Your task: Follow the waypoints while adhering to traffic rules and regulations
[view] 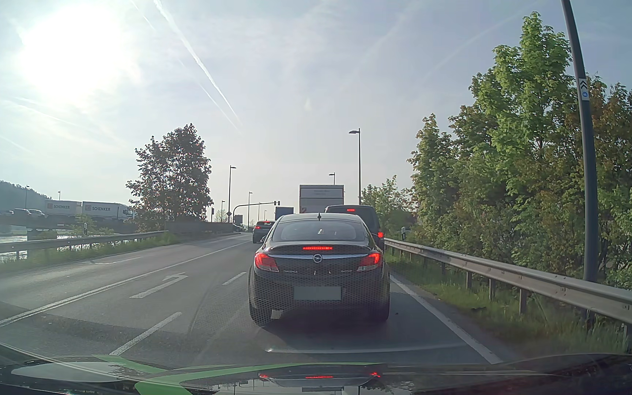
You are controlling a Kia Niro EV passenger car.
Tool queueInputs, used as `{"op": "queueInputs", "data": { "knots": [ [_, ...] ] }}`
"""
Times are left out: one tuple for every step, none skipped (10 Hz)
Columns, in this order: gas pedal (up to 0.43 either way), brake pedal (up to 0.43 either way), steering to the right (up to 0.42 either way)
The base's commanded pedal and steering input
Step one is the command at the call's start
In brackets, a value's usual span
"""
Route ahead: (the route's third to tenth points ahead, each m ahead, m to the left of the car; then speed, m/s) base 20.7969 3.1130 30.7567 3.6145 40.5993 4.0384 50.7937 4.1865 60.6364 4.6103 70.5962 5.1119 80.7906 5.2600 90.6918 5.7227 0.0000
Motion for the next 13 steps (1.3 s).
{"op": "queueInputs", "data": {
  "knots": [
    [0.0, 0.47, 0.003],
    [0.0, 0.47, 0.003],
    [0.0, 0.47, 0.003],
    [0.0, 0.47, 0.003],
    [0.0, 0.47, 0.003],
    [0.0, 0.47, 0.003],
    [0.0, 0.47, 0.003],
    [0.0, 0.47, 0.003],
    [0.0, 0.47, 0.003],
    [0.0, 0.47, 0.003],
    [0.0, 0.47, 0.003],
    [0.0, 0.47, 0.003],
    [0.0, 0.47, 0.003]
  ]
}}
